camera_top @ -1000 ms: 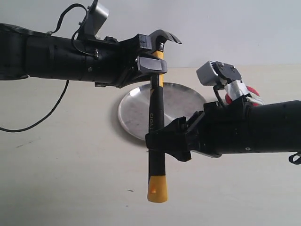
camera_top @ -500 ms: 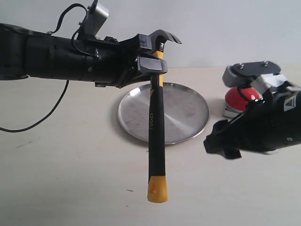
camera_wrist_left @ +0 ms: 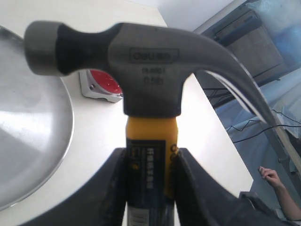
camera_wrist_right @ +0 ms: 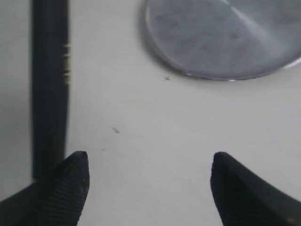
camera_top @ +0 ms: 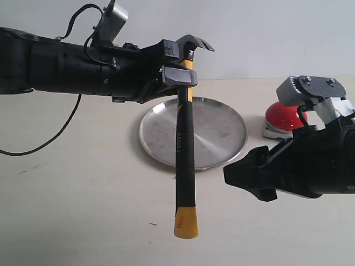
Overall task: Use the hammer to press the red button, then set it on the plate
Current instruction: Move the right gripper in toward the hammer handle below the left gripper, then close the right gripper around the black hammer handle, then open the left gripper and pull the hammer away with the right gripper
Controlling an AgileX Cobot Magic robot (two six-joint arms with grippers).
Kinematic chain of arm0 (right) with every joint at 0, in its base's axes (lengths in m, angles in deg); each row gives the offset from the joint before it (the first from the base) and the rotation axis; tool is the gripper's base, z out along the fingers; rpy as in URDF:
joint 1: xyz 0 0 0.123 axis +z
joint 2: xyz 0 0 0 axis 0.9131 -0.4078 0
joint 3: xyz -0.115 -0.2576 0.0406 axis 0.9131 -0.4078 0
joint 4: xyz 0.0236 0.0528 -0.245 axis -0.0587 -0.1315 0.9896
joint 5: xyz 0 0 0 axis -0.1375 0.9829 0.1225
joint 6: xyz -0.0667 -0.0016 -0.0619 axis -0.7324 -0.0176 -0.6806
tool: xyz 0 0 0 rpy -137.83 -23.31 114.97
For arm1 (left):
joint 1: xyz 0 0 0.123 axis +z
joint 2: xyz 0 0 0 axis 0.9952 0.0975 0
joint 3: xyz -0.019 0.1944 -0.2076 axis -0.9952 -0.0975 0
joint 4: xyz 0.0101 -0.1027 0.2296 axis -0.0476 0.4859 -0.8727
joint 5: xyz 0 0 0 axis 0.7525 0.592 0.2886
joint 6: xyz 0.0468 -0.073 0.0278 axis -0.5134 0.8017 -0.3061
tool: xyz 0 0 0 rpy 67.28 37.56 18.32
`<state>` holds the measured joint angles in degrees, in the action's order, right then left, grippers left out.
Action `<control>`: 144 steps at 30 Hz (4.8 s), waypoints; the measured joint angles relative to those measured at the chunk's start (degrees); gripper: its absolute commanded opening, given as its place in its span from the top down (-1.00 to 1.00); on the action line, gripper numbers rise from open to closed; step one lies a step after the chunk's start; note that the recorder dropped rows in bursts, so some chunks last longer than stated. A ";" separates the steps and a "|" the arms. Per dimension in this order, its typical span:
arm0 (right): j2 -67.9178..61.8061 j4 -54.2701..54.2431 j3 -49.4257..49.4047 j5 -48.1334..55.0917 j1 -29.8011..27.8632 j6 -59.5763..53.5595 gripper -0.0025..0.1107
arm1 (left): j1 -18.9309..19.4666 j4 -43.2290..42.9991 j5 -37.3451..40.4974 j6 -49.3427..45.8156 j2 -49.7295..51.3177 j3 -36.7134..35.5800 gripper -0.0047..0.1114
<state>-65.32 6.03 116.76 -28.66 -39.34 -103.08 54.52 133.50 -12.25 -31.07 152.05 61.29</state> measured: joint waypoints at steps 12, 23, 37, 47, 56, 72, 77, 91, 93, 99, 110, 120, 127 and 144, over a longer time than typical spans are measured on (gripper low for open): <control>-1.40 -19.72 0.00 4.19 0.00 -16.30 -0.35 | 0.00 0.00 0.00 0.00 0.00 0.00 0.92; -10.49 -44.16 0.00 8.95 0.00 -40.90 -0.35 | 0.00 0.00 -0.56 0.00 0.00 0.00 0.92; -16.76 -47.30 0.11 9.77 0.00 -51.54 -0.35 | 0.03 0.13 -1.67 -0.24 4.53 2.55 0.92; -17.36 -47.39 0.57 5.67 0.00 -51.90 -0.38 | 0.49 0.13 0.33 -0.24 8.19 6.52 0.92; -22.27 -47.39 5.34 8.31 0.00 -51.94 -0.39 | 1.65 0.35 1.00 -0.24 8.49 6.65 0.92; -29.08 -47.64 10.72 11.17 0.00 -51.97 -0.09 | 1.65 0.35 1.97 -0.57 8.49 6.65 0.92; -29.08 -47.64 10.72 11.62 0.00 -52.18 0.73 | 1.65 0.35 1.99 -0.95 8.49 6.65 0.92; -29.17 -48.19 11.31 10.92 0.00 -51.46 0.96 | 1.88 0.58 2.10 -1.29 8.49 6.90 0.91; -29.17 -48.19 11.31 10.92 0.00 -51.67 0.96 | 1.97 0.58 2.22 -1.29 8.49 6.90 0.75; -29.17 -47.96 11.36 11.04 0.00 -53.14 0.96 | 1.97 1.48 3.30 -0.85 8.49 7.01 -0.06; -28.48 -47.35 11.36 9.27 0.00 -54.12 0.96 | 1.97 -2.54 2.43 0.91 8.49 7.11 -0.08; -28.48 -47.31 11.36 8.84 0.00 -54.33 0.96 | 2.22 -5.04 1.90 2.20 8.49 7.13 -0.08; -25.35 -47.21 11.45 7.48 0.00 -54.33 0.96 | 5.83 -12.85 6.21 6.91 8.49 7.13 -0.08; -24.71 -47.08 11.58 2.92 0.00 -53.37 0.96 | 6.17 -16.74 9.98 7.05 7.54 7.13 -0.42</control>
<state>-90.03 -41.05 128.35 -25.73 -39.34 -156.46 60.69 116.76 -2.26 -24.01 159.60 68.42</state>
